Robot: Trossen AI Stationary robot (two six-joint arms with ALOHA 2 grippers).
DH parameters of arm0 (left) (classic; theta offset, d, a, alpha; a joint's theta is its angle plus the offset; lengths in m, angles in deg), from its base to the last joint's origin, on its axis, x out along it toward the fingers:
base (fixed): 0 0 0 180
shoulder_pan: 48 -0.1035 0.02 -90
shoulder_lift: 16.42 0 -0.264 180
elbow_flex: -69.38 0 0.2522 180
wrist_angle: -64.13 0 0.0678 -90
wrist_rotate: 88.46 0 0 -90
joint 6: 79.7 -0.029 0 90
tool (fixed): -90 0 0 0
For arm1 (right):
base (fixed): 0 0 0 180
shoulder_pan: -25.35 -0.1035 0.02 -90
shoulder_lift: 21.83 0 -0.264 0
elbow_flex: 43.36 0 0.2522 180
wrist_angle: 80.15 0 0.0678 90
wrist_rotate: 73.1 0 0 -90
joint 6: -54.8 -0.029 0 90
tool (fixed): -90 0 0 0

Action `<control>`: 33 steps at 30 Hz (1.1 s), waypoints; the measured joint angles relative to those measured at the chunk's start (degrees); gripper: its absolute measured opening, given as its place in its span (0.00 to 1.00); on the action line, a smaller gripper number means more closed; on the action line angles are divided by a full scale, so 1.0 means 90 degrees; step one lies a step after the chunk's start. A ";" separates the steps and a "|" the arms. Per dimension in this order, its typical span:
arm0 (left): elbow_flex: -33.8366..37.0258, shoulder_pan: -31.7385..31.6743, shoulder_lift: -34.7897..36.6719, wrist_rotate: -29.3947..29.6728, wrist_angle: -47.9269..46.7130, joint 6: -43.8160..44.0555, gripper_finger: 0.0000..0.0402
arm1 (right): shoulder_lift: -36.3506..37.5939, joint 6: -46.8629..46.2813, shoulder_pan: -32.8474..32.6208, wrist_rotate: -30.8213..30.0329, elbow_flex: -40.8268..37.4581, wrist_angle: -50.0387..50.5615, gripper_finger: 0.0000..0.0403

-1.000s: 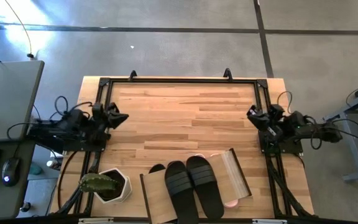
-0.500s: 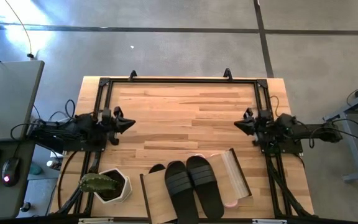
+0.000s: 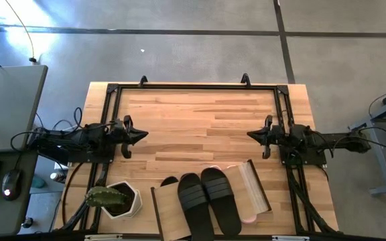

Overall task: Pick and place slides into the shelf
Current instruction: Return to Home Position

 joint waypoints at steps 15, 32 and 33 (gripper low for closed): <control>0.0000 0.0000 0.0002 -0.0015 0.0000 0.0020 0.01 | 0.0002 0.0325 0.0000 0.0029 0.0000 0.0010 0.00; 0.0000 0.0000 0.0002 -0.0015 0.0000 0.0022 0.01 | 0.0002 0.0323 0.0000 0.0031 0.0000 0.0015 0.00; 0.0000 0.0000 0.0002 -0.0015 -0.0002 0.0022 0.01 | 0.0002 0.0323 0.0000 0.0031 0.0000 0.0015 0.00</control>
